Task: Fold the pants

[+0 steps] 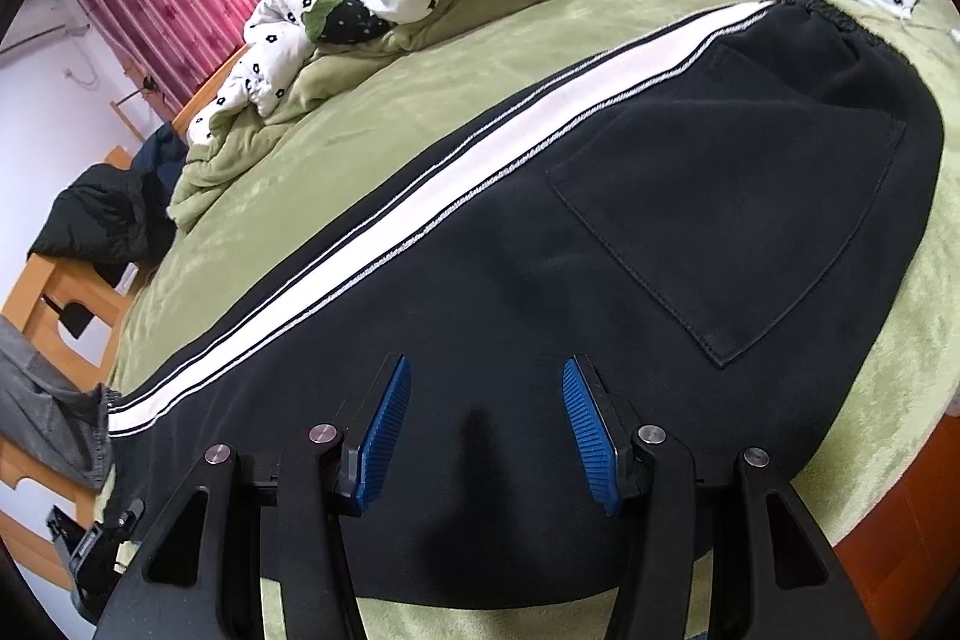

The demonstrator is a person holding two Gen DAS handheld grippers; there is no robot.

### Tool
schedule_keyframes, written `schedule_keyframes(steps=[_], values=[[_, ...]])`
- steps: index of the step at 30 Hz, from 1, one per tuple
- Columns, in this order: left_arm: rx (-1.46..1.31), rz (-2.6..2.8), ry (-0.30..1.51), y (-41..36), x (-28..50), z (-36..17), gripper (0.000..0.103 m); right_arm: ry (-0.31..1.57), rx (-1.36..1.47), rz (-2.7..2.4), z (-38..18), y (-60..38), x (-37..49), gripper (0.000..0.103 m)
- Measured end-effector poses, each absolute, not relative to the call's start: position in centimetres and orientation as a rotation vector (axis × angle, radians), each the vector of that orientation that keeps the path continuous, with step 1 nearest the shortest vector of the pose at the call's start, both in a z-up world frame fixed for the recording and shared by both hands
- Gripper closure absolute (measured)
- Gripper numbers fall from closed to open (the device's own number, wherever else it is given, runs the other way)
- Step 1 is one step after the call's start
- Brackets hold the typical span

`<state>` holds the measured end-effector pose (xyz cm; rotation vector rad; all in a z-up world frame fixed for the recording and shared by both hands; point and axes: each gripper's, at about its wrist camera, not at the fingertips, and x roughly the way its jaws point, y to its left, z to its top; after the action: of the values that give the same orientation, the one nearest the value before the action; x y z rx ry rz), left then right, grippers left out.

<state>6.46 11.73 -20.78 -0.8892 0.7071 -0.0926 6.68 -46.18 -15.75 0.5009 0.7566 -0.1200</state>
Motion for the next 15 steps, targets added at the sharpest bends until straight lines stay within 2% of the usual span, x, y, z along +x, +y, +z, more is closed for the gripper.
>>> schedule_keyframes(steps=[5, 10, 11, 13, 15], values=[[-0.934, 0.039, 0.674, 19.5, 6.1, -20.9, 0.08, 0.769, 0.479, -0.117, -15.9, -45.3, 7.3, 0.05], [-0.942, 0.036, 0.724, 21.1, 8.6, -21.1, 0.08, 0.774, 0.419, -0.113, -15.8, -43.7, 7.9, 0.05], [-0.912, 0.052, 0.732, 20.7, 8.8, -20.8, 0.081, 0.775, 0.402, -0.117, -15.8, -43.5, 7.9, 0.05], [-0.835, 0.074, 0.721, 20.3, 8.5, -19.7, 0.094, 0.779, 0.367, -0.128, -15.9, -43.0, 7.9, 0.05], [-0.802, 0.05, 0.654, 20.8, 7.1, -17.9, 0.095, 0.796, 0.352, -0.124, -16.2, -42.8, 7.9, 0.05]])
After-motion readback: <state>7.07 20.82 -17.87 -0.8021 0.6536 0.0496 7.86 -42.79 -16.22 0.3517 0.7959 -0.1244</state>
